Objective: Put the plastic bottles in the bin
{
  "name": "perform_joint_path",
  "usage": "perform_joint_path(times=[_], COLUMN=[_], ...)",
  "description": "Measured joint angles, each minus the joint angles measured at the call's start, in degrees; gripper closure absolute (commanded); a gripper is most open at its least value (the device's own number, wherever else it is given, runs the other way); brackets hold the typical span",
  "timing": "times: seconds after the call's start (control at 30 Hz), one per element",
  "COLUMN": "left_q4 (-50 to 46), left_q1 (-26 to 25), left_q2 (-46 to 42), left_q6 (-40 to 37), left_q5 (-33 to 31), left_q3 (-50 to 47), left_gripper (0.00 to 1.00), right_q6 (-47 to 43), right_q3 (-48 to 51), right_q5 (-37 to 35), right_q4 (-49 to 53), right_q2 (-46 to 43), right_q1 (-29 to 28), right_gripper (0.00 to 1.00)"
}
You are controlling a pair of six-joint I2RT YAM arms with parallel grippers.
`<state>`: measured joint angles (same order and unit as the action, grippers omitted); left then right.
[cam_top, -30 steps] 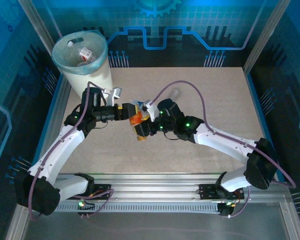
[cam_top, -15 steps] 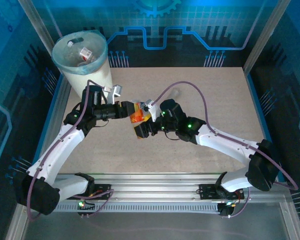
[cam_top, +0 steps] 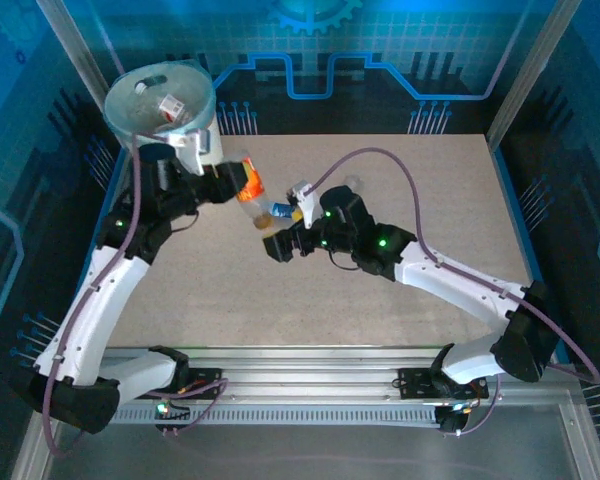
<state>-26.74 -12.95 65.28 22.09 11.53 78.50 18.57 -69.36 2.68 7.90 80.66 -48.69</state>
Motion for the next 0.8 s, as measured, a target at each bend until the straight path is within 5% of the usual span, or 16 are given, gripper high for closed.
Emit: perform_joint_path(times=[0.33, 0.67, 0.8], left_q4=[0.63, -0.85, -2.45], left_q1=[16.76, 25.75, 28.46], left_q2=[13.68, 39.19, 45.97], left_q6=[-0.37, 1.88, 5.11], left_q5=[-4.28, -5.55, -5.75], left_q3=[19.30, 45.86, 50.36], left_gripper=[0.55, 0.54, 0.36], right_q6=[0.04, 1.14, 1.33], right_q3=[-13.20, -16.81, -18.05], right_q5=[-1.84, -1.60, -1.64], right_q4=[0.31, 5.73, 7.32], right_q2=[6.16, 8.74, 8.74], right_q1=[0.00, 0.00, 0.00], right_gripper=[0.00, 0.00, 0.00])
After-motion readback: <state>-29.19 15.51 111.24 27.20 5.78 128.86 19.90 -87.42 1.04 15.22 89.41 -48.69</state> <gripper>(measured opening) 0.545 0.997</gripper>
